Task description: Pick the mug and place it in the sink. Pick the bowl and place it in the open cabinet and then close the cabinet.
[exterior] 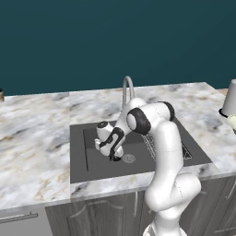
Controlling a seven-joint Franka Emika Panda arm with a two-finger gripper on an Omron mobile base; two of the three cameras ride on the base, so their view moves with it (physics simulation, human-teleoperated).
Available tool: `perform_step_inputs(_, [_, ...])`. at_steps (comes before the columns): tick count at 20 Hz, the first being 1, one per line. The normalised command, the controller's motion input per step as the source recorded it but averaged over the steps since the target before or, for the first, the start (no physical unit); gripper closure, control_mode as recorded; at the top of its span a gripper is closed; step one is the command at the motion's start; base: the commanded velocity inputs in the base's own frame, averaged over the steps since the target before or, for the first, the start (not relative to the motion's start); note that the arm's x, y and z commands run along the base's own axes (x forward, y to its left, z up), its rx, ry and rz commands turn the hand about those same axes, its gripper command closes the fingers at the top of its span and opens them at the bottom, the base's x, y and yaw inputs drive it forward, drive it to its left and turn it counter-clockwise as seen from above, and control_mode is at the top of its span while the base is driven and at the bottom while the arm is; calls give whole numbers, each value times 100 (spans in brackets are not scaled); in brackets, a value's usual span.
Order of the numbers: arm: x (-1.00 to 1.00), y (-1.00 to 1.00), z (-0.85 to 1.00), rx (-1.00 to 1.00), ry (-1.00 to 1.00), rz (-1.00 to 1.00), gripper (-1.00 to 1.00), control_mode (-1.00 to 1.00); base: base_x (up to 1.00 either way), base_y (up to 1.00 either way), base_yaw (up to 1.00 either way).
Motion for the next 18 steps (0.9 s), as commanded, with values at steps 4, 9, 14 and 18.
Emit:
perform_step_inputs(4, [-3, 0, 13, 0, 0, 2, -100, -100, 0, 0, 0])
perform_step_inputs(9, [-19, 0, 53, -1, -1, 3, -100, -100, 0, 0, 0])
perform_step_inputs(14, [-27, 0, 71, 0, 0, 5, -100, -100, 0, 0, 0])
perform_step_inputs(18, [-37, 0, 85, 0, 9, 1, -100, -100, 0, 0, 0])
